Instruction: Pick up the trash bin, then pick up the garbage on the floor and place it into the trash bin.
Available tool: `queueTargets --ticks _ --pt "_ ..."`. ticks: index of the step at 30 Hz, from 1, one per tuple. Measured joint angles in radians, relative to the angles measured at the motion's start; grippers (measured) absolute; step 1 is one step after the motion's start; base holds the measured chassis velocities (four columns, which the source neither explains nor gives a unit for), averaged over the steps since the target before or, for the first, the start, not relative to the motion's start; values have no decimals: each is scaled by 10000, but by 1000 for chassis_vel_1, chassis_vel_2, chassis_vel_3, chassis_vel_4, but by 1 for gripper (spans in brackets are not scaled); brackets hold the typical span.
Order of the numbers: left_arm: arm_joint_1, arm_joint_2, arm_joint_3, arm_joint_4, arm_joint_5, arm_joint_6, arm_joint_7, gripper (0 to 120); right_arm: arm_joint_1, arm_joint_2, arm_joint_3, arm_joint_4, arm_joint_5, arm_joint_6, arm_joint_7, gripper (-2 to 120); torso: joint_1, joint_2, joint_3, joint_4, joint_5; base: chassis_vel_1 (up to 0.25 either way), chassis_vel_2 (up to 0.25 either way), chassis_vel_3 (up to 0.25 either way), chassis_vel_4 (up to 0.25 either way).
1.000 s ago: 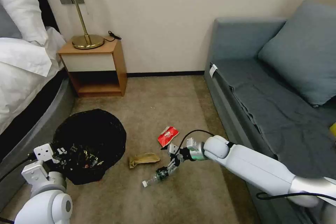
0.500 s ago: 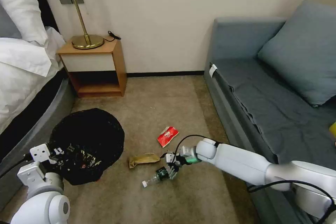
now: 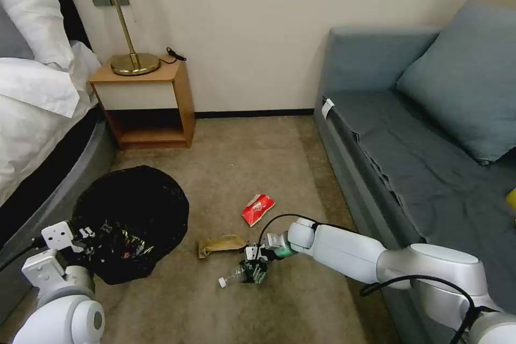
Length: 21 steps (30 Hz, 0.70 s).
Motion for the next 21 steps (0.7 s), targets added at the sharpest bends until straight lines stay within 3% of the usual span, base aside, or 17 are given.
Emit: queueTargets --ticks 16,20,21 --pt "0 0 9 62 12 -97 35 3 -215 622 487 -1657 -755 420 -7 98 0 0 0 0 1 0 0 0 0" --pt "1 0 10 64 23 -100 40 3 -232 629 558 -1735 -809 451 -52 93 0 0 0 0 1 0 0 0 0" --pt "0 0 25 63 37 -102 40 3 -274 634 597 -1767 -818 473 -56 86 0 0 0 0 1 0 0 0 0"
